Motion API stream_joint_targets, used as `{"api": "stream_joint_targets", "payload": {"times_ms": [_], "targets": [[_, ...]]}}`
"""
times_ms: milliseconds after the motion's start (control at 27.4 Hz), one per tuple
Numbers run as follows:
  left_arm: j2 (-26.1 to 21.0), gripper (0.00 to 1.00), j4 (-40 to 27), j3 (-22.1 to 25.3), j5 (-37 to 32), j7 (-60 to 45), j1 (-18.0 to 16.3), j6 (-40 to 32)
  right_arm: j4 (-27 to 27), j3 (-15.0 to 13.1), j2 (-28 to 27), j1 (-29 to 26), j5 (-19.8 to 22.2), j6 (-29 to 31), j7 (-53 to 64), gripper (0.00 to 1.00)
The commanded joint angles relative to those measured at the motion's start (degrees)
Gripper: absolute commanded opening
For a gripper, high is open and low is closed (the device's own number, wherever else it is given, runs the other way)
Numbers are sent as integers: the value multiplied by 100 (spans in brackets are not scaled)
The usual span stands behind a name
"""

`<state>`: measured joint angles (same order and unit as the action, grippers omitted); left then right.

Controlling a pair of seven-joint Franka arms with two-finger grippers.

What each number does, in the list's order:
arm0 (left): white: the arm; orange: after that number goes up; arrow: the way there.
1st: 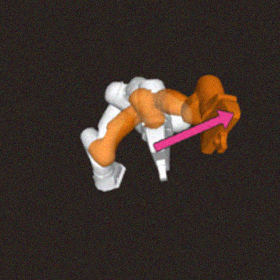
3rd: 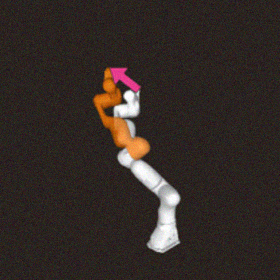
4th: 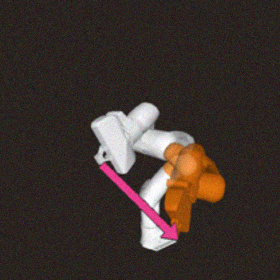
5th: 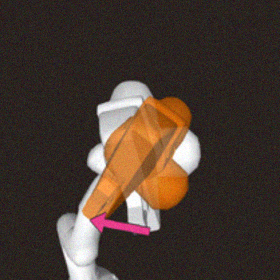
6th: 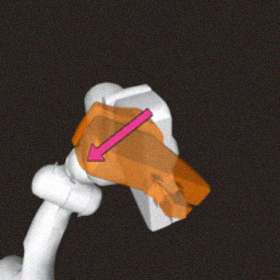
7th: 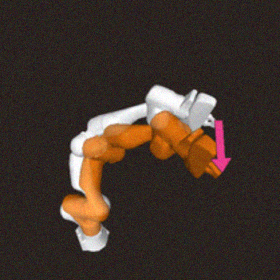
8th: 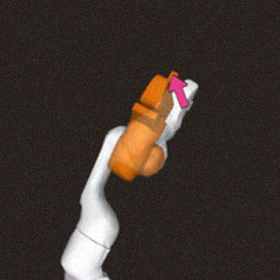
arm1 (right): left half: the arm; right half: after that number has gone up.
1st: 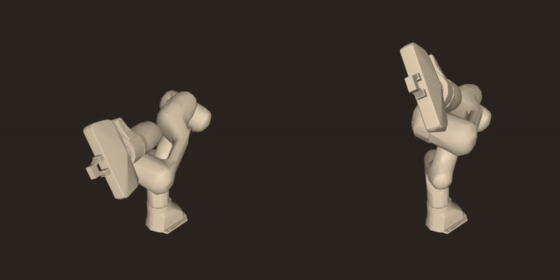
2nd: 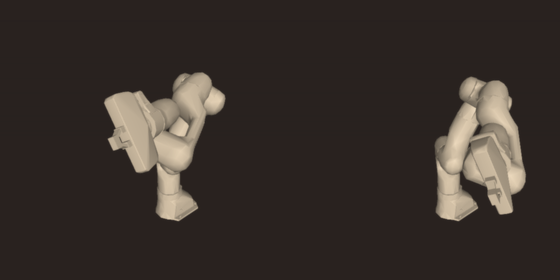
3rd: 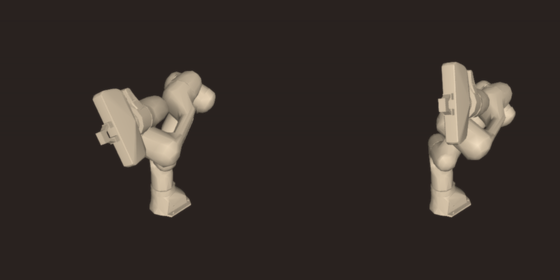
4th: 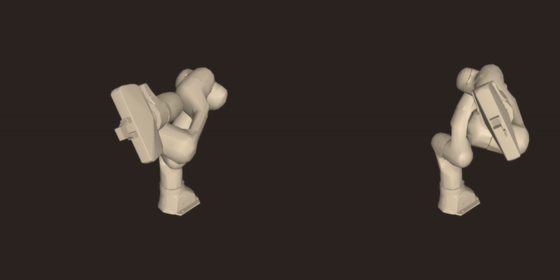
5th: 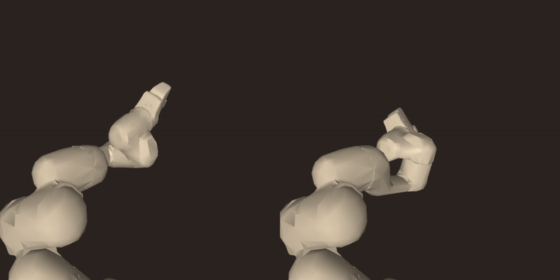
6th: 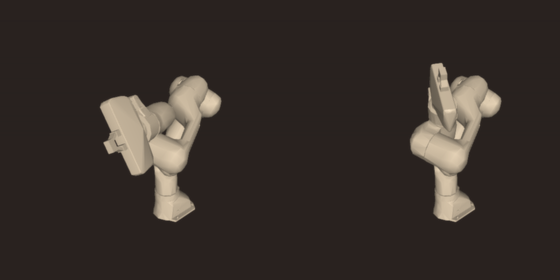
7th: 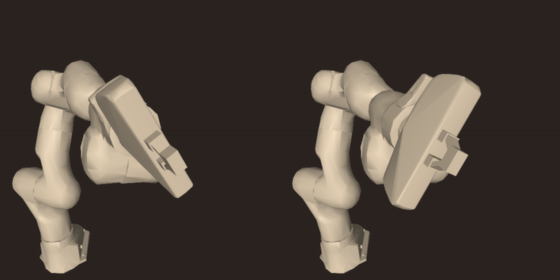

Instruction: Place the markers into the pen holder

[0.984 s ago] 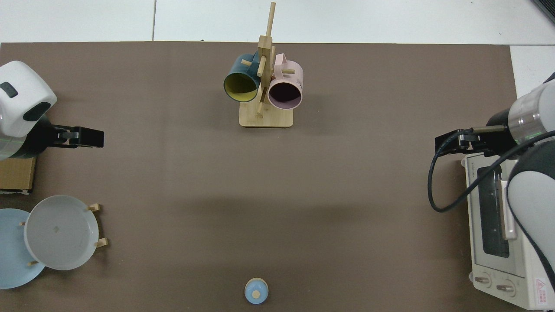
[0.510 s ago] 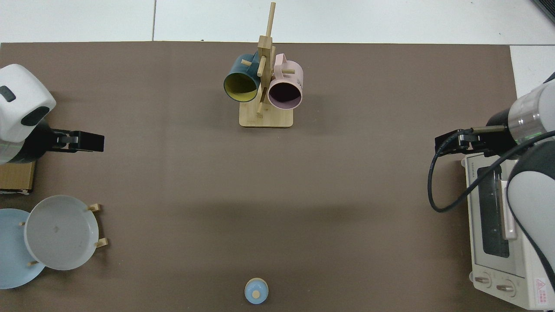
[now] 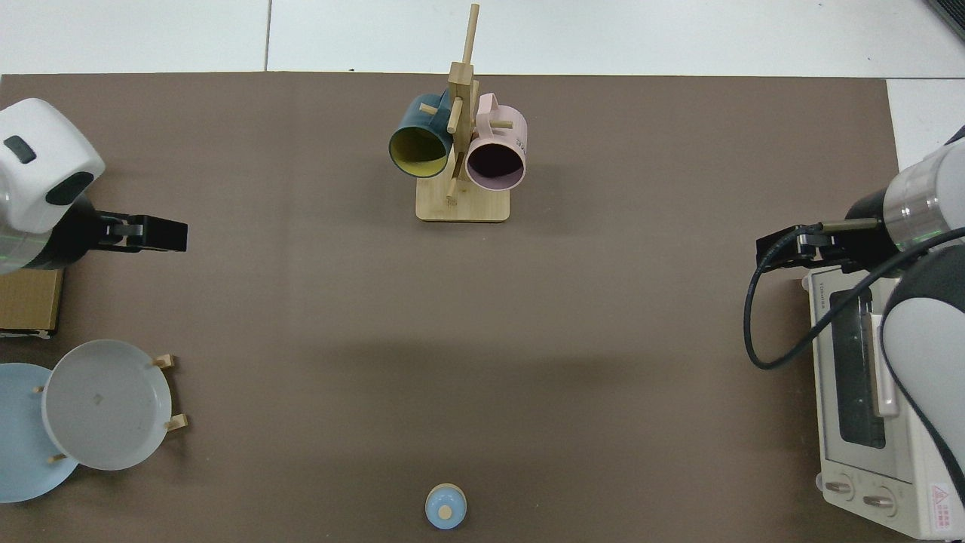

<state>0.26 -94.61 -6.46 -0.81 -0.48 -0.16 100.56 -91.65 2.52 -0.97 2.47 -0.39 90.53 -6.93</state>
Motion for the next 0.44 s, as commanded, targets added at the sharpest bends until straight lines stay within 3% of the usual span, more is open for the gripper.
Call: {"api": "stream_joint_targets", "payload": {"times_ms": [0,401], "targets": [[-141,100,188,163,-104,-5,271,16,-178,38,132,-97,-110,158,166,100],[-123,100,188,171,-113,-5,324,-2,-178,38,132,-97,-119,158,166,100]]}}
